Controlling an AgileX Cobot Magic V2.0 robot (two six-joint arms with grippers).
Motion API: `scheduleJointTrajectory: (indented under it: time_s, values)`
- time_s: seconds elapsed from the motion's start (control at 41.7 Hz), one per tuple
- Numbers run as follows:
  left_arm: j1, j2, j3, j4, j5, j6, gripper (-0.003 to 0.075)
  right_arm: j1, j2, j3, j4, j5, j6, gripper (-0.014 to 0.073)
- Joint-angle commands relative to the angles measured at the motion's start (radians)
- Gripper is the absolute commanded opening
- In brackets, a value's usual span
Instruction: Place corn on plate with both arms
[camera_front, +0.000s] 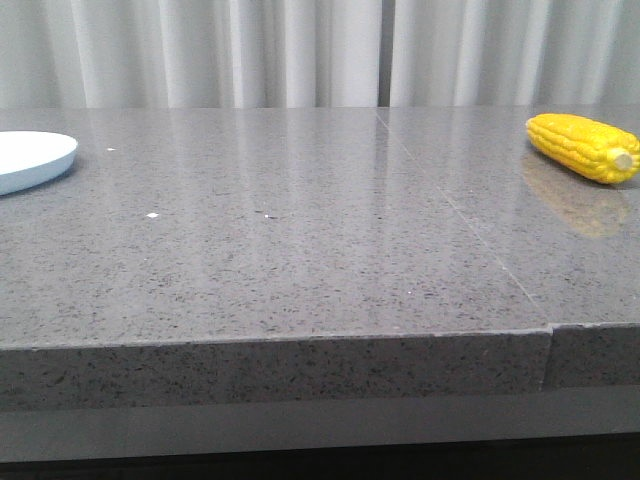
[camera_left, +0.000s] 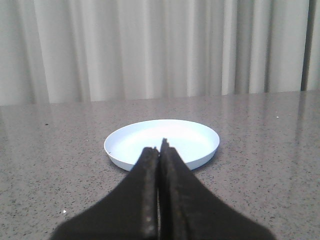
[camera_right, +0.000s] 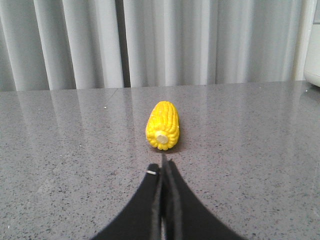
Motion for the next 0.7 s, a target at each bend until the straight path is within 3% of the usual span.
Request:
scheduleJointTrajectory:
  time_s: [0.0,0.504,0.671]
  values:
    - [-0.006,-0.019,0.003,0.0,-0.086,-0.008,-0.002,-0.006,-0.011,-0.016,0.001,-0.083,-0.007,-0.0068]
    - [-0.006,-0.019,0.003,0.0,-0.086,-0.008,-0.002,-0.006,-0.011,-0.016,0.001,-0.083,-0.007,-0.0068]
    - [-0.006,-0.019,-0.001,0.0,-0.13,-0.008,-0.002,-0.006,-0.011,-0.022,0.001,-0.157,-0.007,-0.0068]
